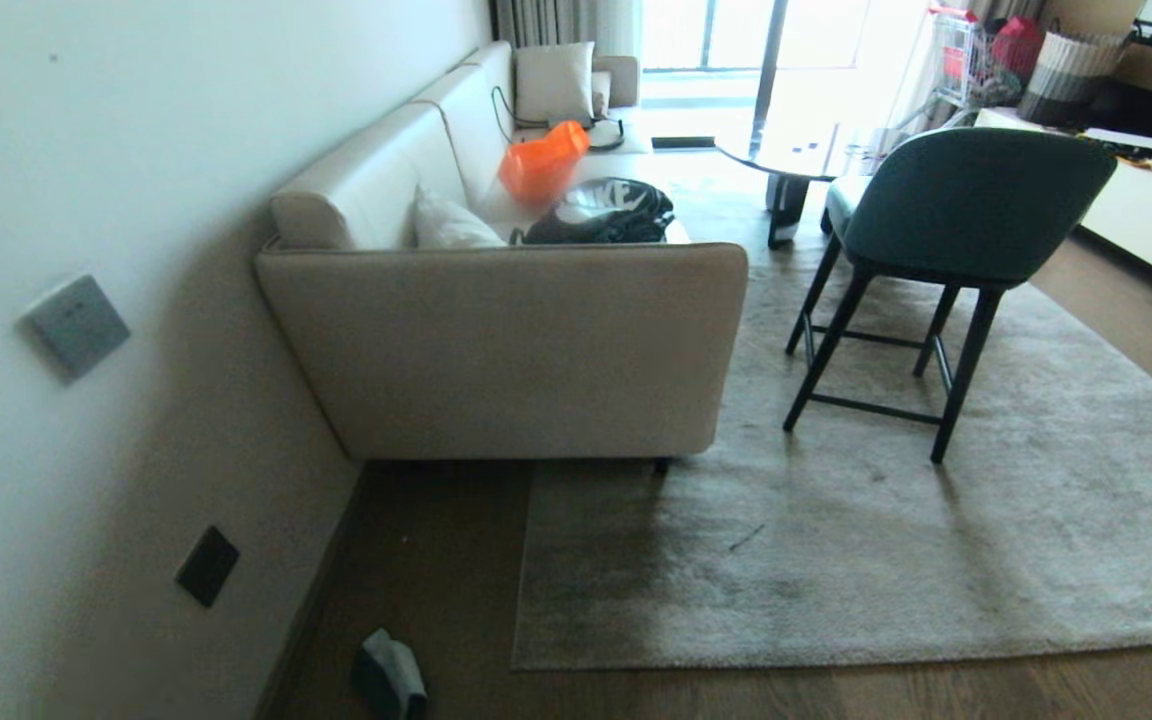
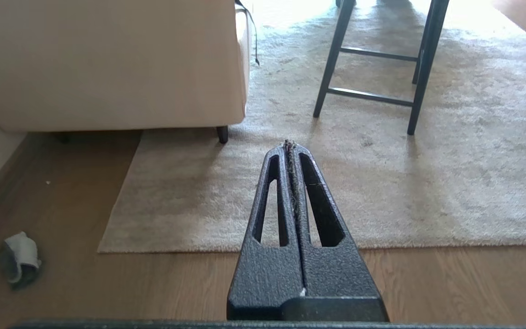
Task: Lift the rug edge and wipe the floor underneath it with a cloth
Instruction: Pick up the rag
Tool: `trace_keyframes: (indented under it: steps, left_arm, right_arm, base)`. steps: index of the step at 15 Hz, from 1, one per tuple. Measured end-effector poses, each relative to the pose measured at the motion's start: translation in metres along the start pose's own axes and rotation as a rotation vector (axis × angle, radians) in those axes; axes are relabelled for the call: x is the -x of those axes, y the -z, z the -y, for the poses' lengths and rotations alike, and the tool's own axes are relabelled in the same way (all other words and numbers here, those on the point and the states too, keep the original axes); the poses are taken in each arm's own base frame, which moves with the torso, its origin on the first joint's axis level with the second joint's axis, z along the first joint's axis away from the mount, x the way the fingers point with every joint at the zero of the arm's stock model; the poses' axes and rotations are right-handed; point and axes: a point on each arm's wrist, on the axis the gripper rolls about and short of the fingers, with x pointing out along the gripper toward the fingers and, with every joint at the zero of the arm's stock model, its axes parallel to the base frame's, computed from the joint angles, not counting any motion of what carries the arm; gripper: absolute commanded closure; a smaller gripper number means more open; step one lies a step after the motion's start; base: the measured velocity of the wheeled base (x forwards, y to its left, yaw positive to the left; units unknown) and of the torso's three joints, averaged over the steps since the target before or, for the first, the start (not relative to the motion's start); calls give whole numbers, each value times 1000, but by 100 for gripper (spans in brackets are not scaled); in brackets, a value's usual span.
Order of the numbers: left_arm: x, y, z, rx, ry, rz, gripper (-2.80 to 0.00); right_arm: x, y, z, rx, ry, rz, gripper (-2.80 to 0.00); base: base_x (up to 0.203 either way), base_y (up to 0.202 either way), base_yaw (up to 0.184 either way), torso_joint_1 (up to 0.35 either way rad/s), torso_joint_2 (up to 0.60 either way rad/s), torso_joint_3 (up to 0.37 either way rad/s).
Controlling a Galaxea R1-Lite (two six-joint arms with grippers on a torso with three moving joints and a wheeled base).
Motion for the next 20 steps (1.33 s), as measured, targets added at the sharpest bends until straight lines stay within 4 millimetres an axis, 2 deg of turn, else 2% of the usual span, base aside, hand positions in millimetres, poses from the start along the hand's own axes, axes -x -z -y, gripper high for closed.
trace_keyframes:
  steps: [3, 20]
  left_arm:
    - [0, 0, 0, 0, 0, -1, 0]
    - [0, 0, 0, 0, 0, -1, 0]
  right_arm:
    - [0, 0, 0, -1, 0, -1, 0]
    - [0, 0, 0, 0, 0, 0, 0]
  base:
    - [0, 0, 0, 7, 387, 408]
    - [0, 0, 0, 3, 24, 26]
